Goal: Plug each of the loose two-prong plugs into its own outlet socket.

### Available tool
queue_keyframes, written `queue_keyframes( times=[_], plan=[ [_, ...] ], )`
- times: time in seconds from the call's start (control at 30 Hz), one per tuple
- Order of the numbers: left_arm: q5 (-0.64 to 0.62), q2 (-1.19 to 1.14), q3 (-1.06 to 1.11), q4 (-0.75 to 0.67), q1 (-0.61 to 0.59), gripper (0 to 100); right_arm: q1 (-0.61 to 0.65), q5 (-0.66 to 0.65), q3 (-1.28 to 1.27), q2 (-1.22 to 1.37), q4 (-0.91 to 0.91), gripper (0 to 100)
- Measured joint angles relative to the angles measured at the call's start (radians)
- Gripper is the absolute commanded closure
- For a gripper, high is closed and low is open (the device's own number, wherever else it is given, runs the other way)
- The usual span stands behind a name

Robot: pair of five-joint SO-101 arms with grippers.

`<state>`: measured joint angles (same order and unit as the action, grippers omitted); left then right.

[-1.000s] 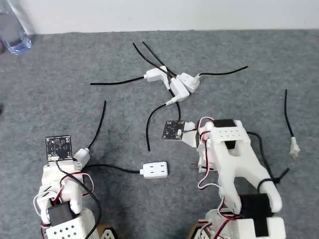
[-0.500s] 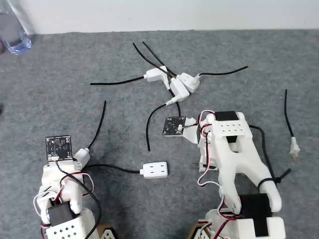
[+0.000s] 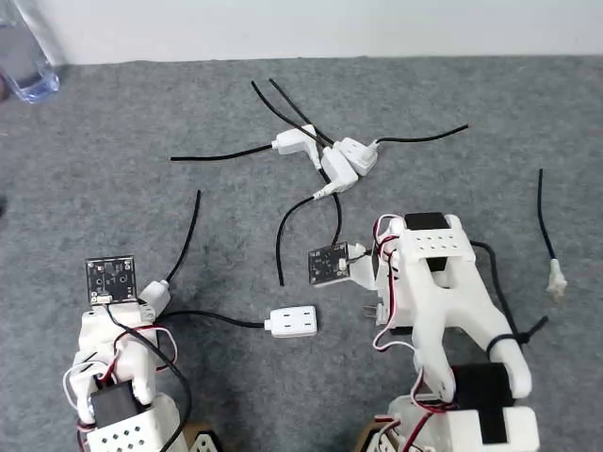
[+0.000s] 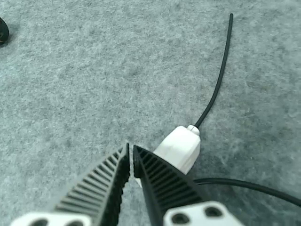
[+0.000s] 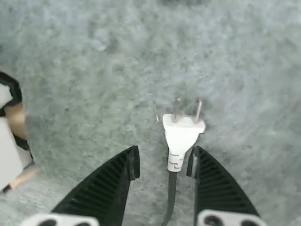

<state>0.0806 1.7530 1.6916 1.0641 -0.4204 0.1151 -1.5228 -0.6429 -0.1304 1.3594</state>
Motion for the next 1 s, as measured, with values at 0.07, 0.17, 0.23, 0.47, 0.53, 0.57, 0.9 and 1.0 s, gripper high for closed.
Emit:
queue_keyframes(
  times=[0.07, 0.17, 0.23, 0.47, 0.53, 0.57, 0.9, 1.0],
  plan=[
    [0.0, 0.0, 0.0, 0.0, 0.0, 99, 0.0, -0.02, 0.0, 0.0, 0.0, 83.1],
    [0.0, 0.0, 0.0, 0.0, 0.0, 99, 0.003, -0.028, -0.002, 0.0, -0.002, 83.1],
    [0.0, 0.0, 0.0, 0.0, 0.0, 99, 0.0, -0.028, -0.025, 0.002, -0.021, 83.1],
    [0.0, 0.0, 0.0, 0.0, 0.0, 99, 0.008, -0.028, -0.061, 0.002, -0.074, 87.2],
    [0.0, 0.0, 0.0, 0.0, 0.0, 99, 0.018, -0.028, -0.061, 0.002, -0.075, 87.2],
    [0.0, 0.0, 0.0, 0.0, 0.0, 99, 0.023, -0.028, -0.061, 0.002, -0.075, 87.2],
    [0.0, 0.0, 0.0, 0.0, 0.0, 99, 0.028, 0.023, -0.063, 0.002, -0.097, 83.1],
    [0.0, 0.0, 0.0, 0.0, 0.0, 99, 0.031, 0.023, -0.063, 0.002, -0.097, 83.1]
  ],
)
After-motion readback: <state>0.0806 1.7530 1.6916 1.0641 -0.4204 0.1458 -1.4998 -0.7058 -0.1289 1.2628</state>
